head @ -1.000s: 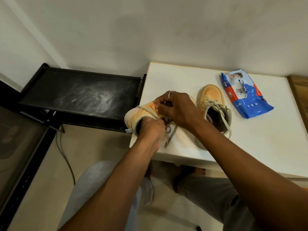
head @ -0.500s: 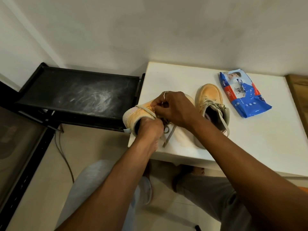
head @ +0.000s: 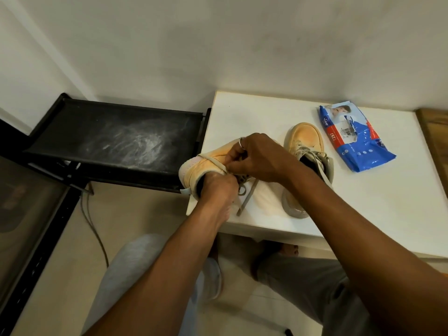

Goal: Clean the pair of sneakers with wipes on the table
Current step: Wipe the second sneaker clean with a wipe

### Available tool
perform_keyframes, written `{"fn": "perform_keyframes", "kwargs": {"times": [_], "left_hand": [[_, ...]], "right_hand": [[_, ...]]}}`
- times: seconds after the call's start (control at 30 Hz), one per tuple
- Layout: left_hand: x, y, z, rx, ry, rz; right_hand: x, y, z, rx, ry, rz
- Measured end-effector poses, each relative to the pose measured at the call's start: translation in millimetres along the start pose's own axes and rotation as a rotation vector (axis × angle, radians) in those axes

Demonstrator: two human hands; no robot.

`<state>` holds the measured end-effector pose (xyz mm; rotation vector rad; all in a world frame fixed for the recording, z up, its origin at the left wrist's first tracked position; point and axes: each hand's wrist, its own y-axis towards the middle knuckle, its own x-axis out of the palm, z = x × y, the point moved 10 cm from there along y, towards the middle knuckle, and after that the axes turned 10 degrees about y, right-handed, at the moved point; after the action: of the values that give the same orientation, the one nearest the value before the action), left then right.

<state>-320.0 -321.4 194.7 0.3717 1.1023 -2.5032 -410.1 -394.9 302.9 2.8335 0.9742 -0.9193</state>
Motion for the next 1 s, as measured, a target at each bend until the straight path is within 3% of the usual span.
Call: {"fn": "perform_keyframes", "kwargs": {"times": [0.07, 0.2, 0.27, 0.43, 0.6, 0.8, 0.93, 1.0], "left_hand": [[-2.1, 1.3, 2.2, 0.017, 0.01, 0.011], [-0.2, -0.8, 0.3, -0.082, -0.04, -0.009], [1.4, -1.0, 0.3, -0.084, -0.021, -0.012], [4.0, 0.3, -2.5, -0.059, -0.048, -0.027], [-0.1, -3.4, 0.8, -0.096, -0.03, -0.013], [2.3, -3.4, 1.3, -0.034, -0.014, -0.022], [-2.2, -4.8, 5.6, -0.039, -0.013, 0.003], [-0.6, -5.2, 3.4, -0.062, -0.023, -0.008]], "right_hand": [[-1.5, -0.7, 3.8, 0.021, 0.009, 0.021], [-3.6, 0.7, -2.9, -0.076, 0.007, 0.23], [-0.5, 3.5, -6.1, -0.086, 0.018, 0.22], [0.9, 0.5, -2.0, -0.023, 0.044, 0.013], [-2.7, 1.6, -6.5, -0.082, -0.001, 0.234], [2.0, 0.7, -1.3, 0.004, 0.041, 0.01], [-5.3, 0.2, -2.5, -0.046, -0.023, 0.203], [-4.5, 0.8, -4.0, -0.049, -0.033, 0.207]]}}
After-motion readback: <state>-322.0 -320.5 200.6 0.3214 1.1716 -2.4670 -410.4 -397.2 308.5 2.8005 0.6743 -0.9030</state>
